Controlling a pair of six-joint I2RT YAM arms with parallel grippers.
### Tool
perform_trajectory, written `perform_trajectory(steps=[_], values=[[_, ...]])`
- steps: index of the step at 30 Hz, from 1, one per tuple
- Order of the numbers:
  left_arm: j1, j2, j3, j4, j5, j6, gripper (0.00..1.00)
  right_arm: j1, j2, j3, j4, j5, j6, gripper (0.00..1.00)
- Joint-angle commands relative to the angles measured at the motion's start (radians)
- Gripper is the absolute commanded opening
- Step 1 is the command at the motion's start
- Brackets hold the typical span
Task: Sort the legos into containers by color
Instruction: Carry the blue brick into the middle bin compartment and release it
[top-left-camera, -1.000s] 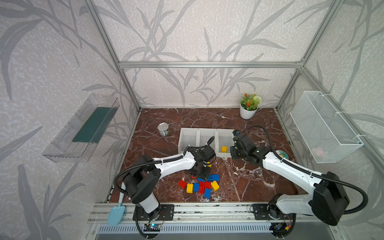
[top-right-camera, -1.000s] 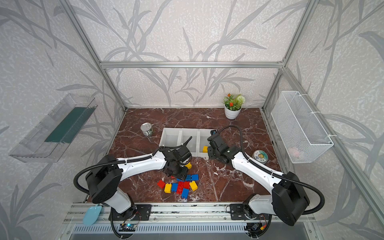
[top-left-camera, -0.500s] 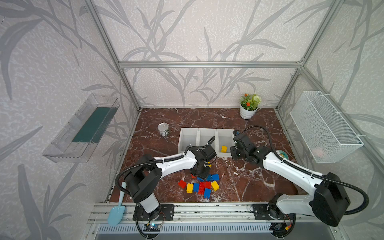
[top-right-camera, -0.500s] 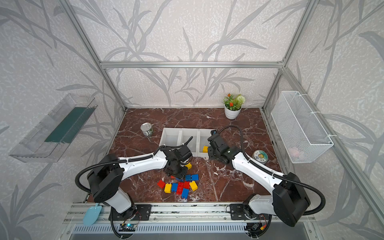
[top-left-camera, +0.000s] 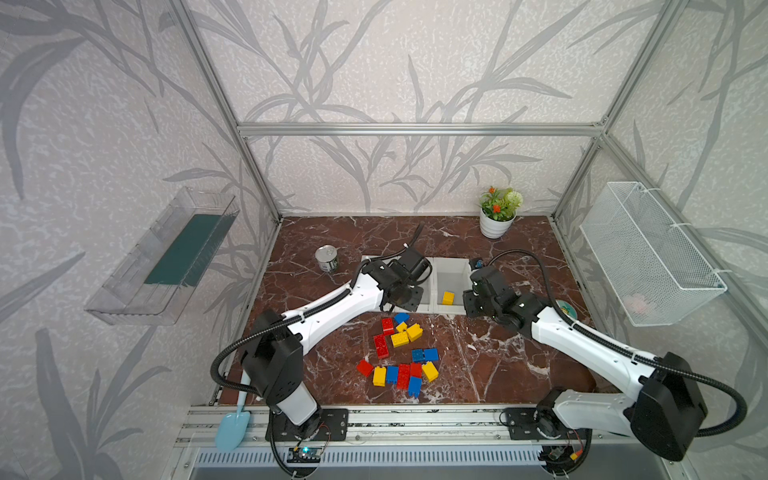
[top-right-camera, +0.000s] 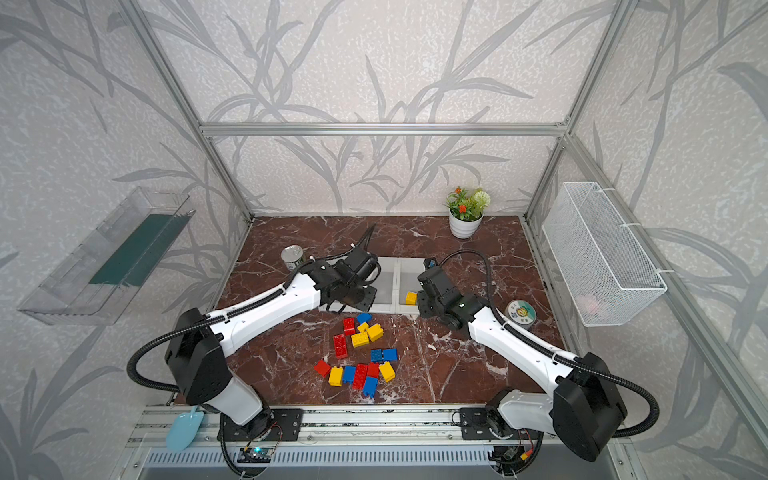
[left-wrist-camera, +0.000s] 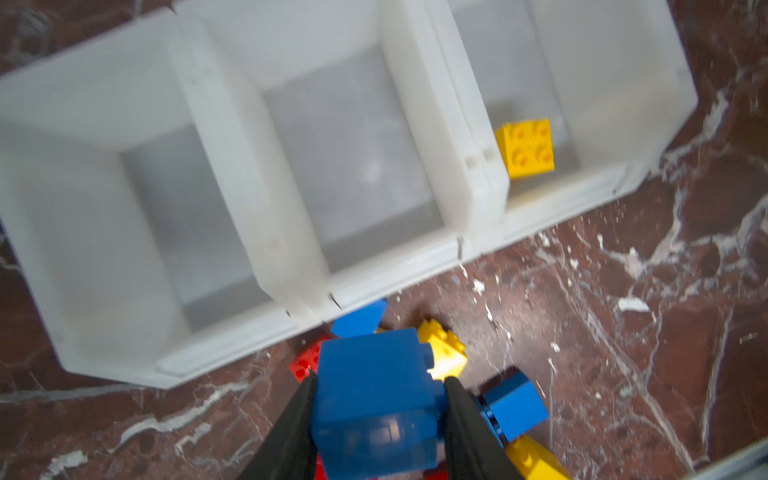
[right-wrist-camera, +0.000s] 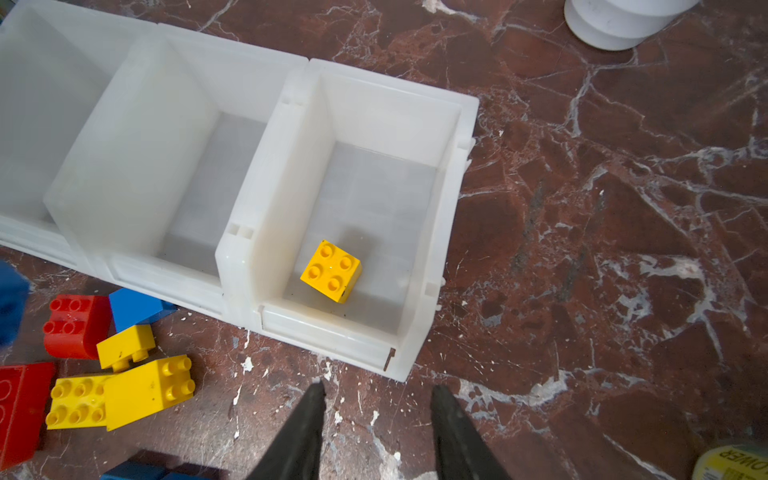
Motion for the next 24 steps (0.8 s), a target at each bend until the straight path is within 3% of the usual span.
perform_trajectory(steps=[1, 6, 16, 24], values=[[0.038, 0.067, 0.044, 0.086, -0.028, 0.058, 0.37, 0.0, -0.017, -0.001, -0.018, 0.017, 0.007, 0.43], [0.048, 0.158, 0.111, 0.151, -0.016, 0.085, 0.38, -0.001, -0.023, 0.005, -0.035, 0.033, 0.007, 0.43], [0.057, 0.201, 0.138, 0.17, -0.015, 0.073, 0.63, -0.001, -0.029, 0.016, -0.048, 0.044, 0.008, 0.46], [0.056, 0.179, 0.112, 0.179, -0.012, 0.064, 0.65, -0.001, -0.03, 0.018, -0.052, 0.041, 0.009, 0.46]])
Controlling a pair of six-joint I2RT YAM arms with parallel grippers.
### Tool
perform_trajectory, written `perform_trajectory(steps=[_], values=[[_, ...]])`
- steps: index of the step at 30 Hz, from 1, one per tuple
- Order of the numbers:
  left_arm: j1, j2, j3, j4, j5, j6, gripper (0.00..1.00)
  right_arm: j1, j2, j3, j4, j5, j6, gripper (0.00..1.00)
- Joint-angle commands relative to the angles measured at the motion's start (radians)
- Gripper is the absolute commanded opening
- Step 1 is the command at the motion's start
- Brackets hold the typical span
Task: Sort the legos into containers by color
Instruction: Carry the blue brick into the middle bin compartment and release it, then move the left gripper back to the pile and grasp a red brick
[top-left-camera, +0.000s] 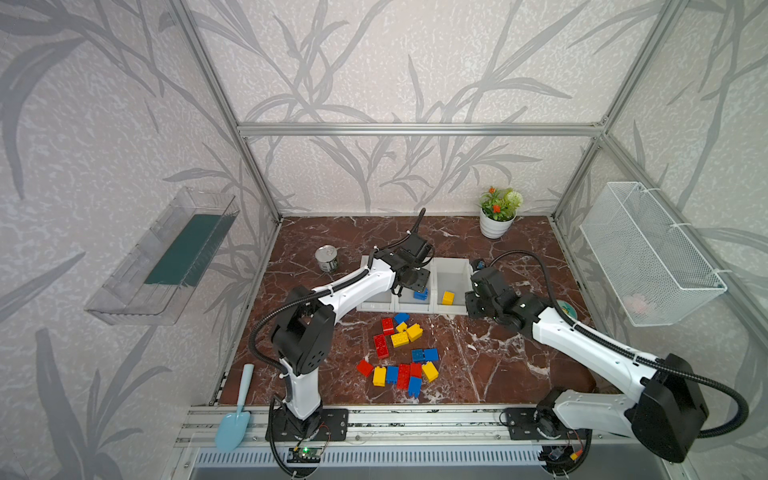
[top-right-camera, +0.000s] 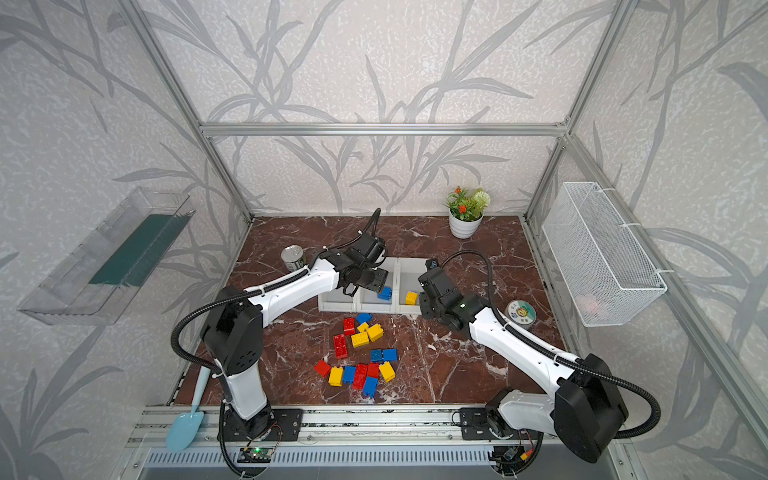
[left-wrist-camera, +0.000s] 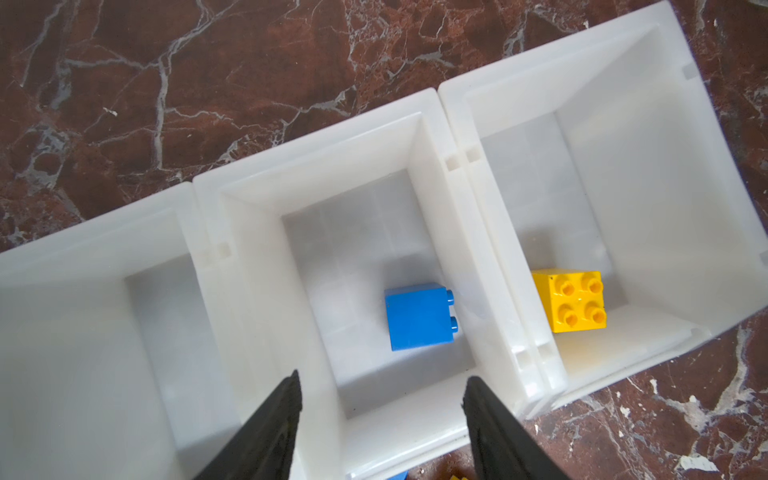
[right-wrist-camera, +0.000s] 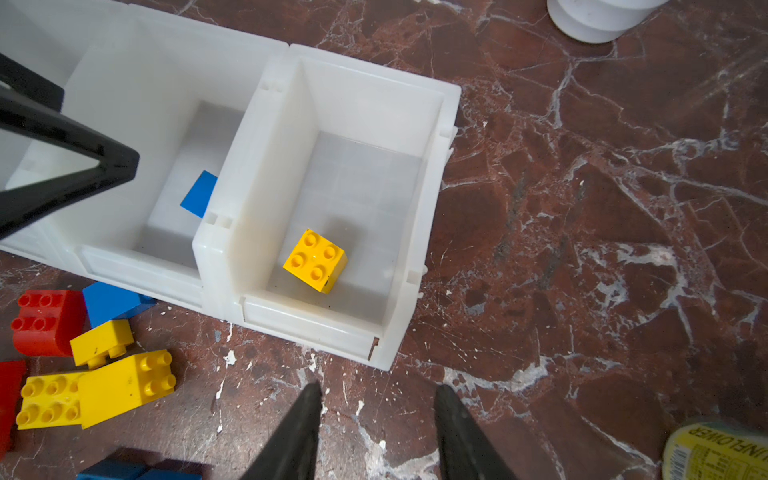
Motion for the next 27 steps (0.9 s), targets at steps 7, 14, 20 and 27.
perform_trajectory(steps=[7, 14, 20, 27], values=[[0.005, -0.061, -0.002, -0.034, 0.009, -0.003, 0.67, -0.001, -0.033, 0.015, -0.024, 0.002, 0.012, 0.46], [0.005, -0.163, -0.043, -0.144, -0.009, -0.03, 0.67, -0.001, -0.04, -0.016, 0.018, -0.029, 0.017, 0.46], [0.005, -0.317, -0.161, -0.21, -0.07, -0.089, 0.67, -0.001, -0.02, -0.026, 0.054, -0.061, -0.002, 0.46], [0.005, -0.472, -0.336, -0.284, -0.036, -0.235, 0.67, 0.0, -0.002, -0.052, 0.133, -0.089, -0.01, 0.46]])
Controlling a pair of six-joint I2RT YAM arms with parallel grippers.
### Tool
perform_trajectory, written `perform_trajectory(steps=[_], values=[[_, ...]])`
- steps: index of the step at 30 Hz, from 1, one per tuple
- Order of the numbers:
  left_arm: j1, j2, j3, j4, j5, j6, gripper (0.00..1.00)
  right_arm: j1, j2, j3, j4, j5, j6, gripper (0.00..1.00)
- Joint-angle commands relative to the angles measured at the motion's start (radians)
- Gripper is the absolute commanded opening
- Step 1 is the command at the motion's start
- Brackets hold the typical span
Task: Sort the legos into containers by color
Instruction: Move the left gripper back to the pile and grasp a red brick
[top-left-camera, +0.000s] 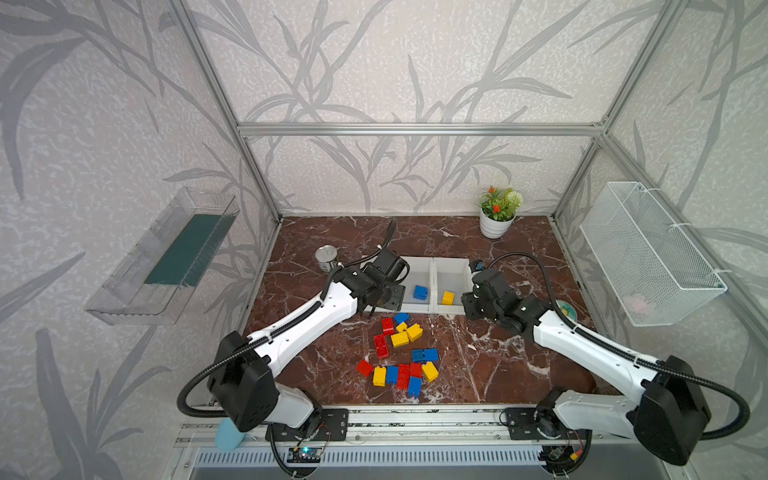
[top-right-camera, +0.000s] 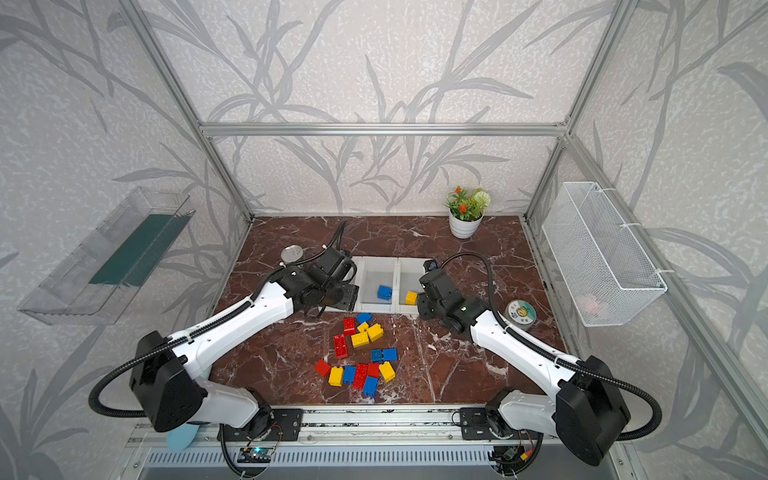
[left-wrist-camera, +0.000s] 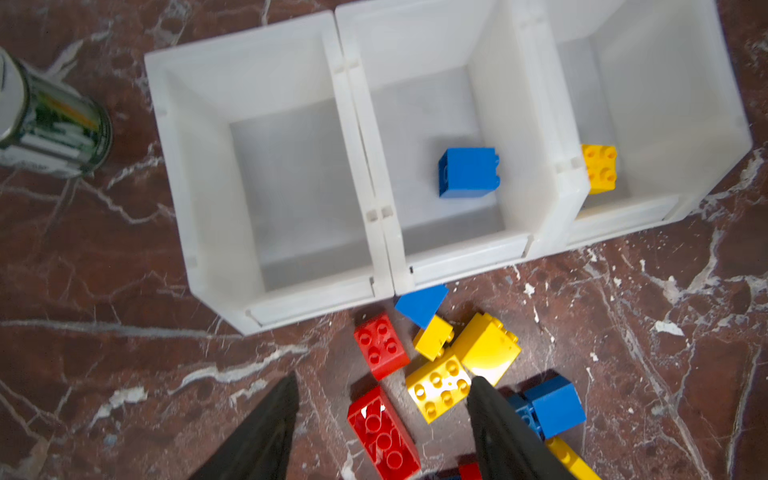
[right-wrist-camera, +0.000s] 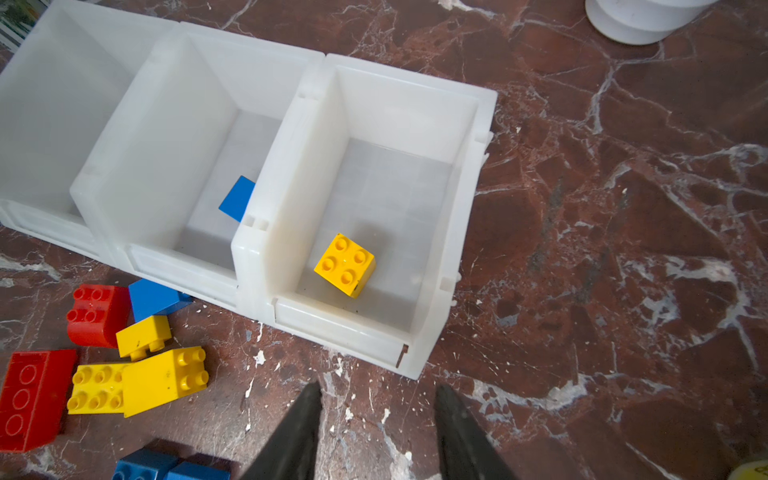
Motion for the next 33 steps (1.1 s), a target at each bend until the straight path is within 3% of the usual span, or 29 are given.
perform_trajectory(steps=[1, 11, 22, 33], values=[[0.006, -0.056, -0.068, -0.1, 0.01, -0.107, 0.67, -0.001, 0.016, -0.007, 0.054, -0.024, -0.012, 0.46], [0.006, -0.055, -0.275, -0.008, 0.204, -0.316, 0.67, 0.0, 0.032, -0.033, 0.071, -0.094, -0.008, 0.46], [0.007, 0.065, -0.273, 0.033, 0.244, -0.294, 0.67, -0.001, 0.029, -0.06, 0.065, -0.114, -0.026, 0.47], [0.006, 0.098, -0.312, 0.052, 0.223, -0.274, 0.61, -0.001, 0.03, -0.082, 0.073, -0.111, 0.006, 0.46]])
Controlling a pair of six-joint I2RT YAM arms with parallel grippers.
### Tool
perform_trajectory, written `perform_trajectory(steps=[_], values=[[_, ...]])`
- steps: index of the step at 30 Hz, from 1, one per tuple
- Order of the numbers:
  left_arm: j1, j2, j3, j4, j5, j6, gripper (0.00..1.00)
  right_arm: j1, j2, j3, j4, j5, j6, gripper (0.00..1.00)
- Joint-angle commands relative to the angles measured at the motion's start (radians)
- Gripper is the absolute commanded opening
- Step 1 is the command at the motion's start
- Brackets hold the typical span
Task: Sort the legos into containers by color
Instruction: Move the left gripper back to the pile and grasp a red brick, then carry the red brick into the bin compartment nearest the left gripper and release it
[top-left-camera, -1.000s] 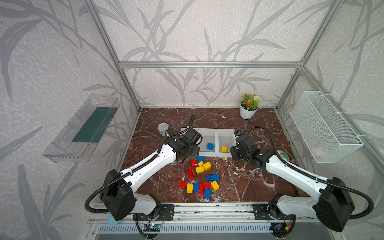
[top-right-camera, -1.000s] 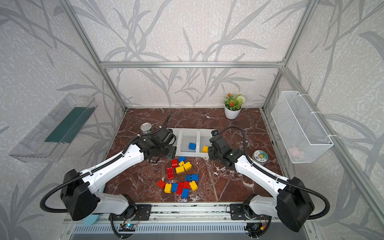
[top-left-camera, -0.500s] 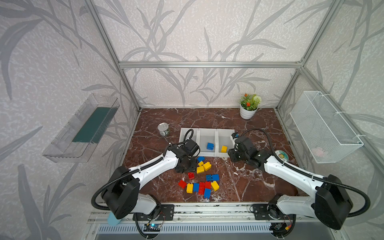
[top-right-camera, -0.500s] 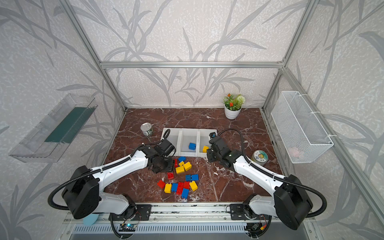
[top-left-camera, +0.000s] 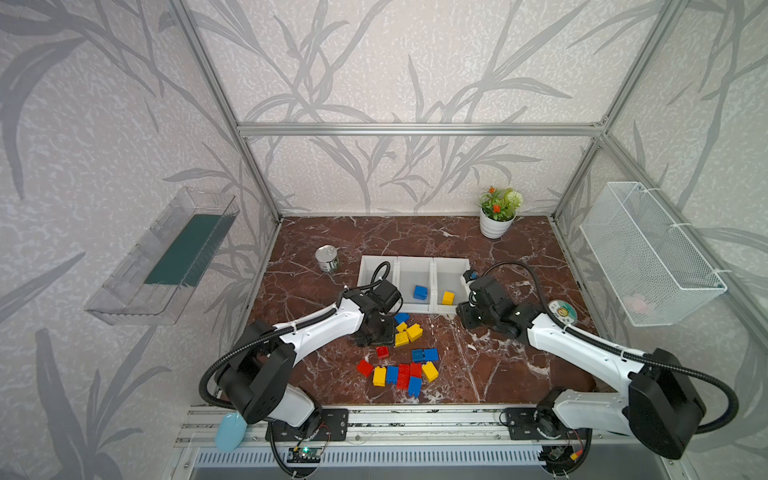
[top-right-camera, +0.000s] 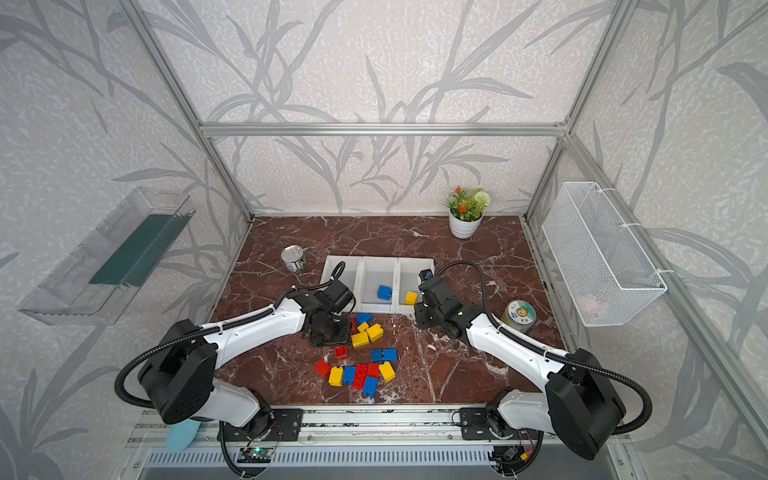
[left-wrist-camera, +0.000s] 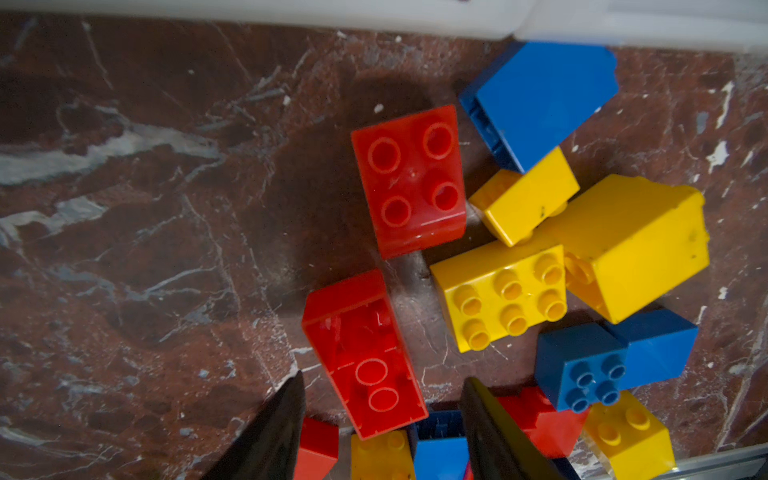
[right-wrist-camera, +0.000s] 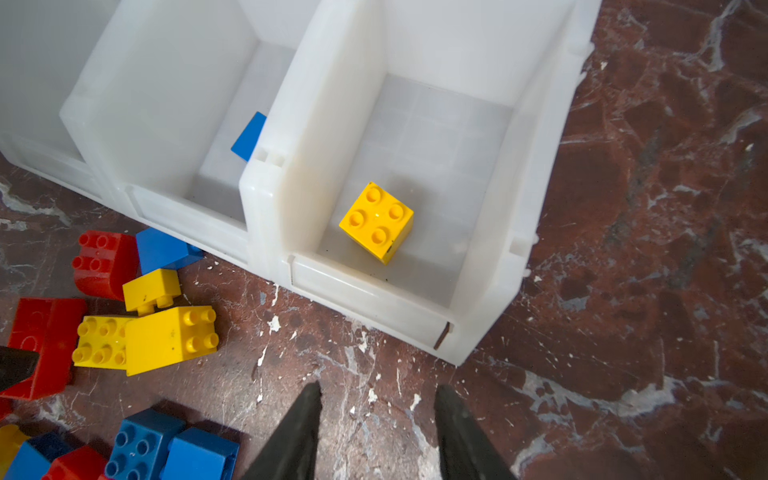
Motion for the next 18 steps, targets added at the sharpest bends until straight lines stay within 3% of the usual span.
perform_trajectory(steps=[1, 8, 14, 18], values=[[0.003, 0.027, -0.03, 0.01, -0.01, 0.001, 0.6, -0.001, 0.0, -0.001, 0.008, -0.005, 0.011, 0.46], [0.002, 0.048, -0.027, 0.032, -0.026, 0.031, 0.48, 0.0, 0.007, 0.004, 0.004, -0.003, 0.021, 0.46], [0.003, 0.051, -0.033, 0.055, -0.024, 0.032, 0.32, -0.001, 0.004, 0.009, -0.006, 0.003, 0.027, 0.43], [0.004, -0.006, -0.032, 0.05, -0.079, 0.036, 0.29, -0.001, 0.009, 0.02, -0.021, 0.018, 0.02, 0.43]])
